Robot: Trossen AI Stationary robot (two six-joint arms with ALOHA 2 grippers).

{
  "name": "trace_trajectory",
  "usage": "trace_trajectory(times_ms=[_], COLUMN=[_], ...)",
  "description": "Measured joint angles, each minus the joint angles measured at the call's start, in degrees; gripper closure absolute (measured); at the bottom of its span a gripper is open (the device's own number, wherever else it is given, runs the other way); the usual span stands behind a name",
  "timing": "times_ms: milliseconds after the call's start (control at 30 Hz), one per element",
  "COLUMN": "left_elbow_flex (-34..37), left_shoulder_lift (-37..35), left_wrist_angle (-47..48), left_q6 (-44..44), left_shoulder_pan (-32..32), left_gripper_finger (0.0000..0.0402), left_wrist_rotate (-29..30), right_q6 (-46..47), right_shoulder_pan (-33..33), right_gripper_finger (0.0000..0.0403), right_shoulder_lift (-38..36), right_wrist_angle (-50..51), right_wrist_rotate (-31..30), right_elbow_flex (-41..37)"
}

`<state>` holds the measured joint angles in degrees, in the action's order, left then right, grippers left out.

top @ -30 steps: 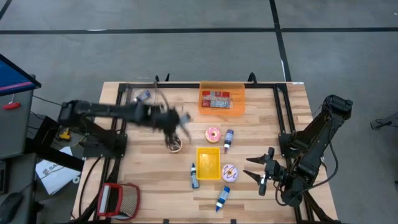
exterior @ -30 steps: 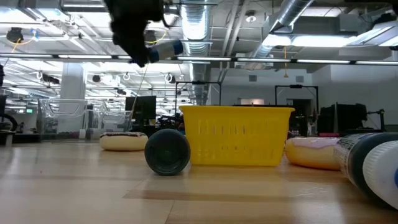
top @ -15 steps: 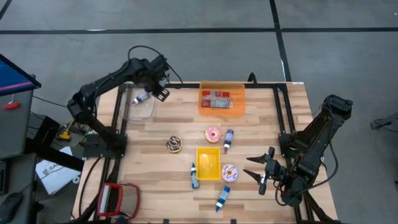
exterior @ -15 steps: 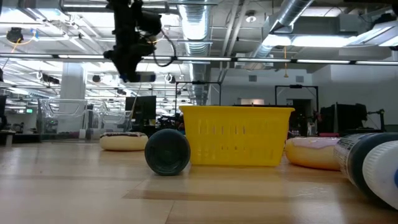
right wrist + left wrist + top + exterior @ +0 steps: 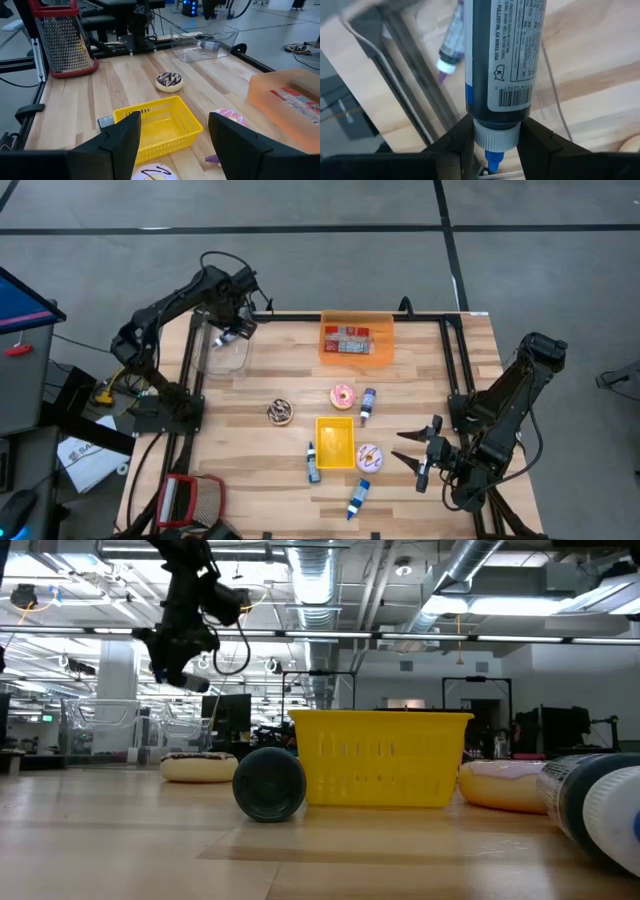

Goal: Pick & Place Food Item
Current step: Put the bottom right blue food coloring bottle into the transparent bin

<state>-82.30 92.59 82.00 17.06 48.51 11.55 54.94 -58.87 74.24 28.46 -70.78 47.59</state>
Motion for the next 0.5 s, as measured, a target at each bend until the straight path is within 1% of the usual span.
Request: trace_trajectory(times_ms=[133, 233, 333, 400, 500], left_elbow_flex=[0.7, 0.6, 0.6, 0.6, 0.6], left_shoulder_lift=[3.6, 6.1, 8.0, 9.3, 11.5], left_wrist_angle=[0.2, -0.1, 0.1, 0.7, 2.9], left_q6=[1.4, 1.4, 1.6, 2.2, 2.9], left_shoulder_pan=[0.0, -0.4, -0.3, 0.3, 0.6], left_gripper_finger=[0.0295, 0.0295, 0.0295, 0.0295, 0.0295], left_wrist_rotate=[0.3, -1.2, -0.7, -2.7, -3.0], right_q6=[0.0, 0.1, 0.1, 0.1, 0.2], right_shoulder_pan=[0.0, 0.0, 0.0, 0.0, 0.0], right_gripper_finger=[0.0177, 0.0177, 0.0177, 0.0177, 0.0177], right_shoulder_lift=[0.0, 0.0, 0.0, 0.0, 0.0], right_wrist_angle=[0.3, 0.3, 0.3, 0.3, 0.9], right_wrist_rotate=[0.0, 0.0, 0.0, 0.0, 0.0], right_elbow_flex=[0.0, 0.0, 0.0, 0.0, 0.0])
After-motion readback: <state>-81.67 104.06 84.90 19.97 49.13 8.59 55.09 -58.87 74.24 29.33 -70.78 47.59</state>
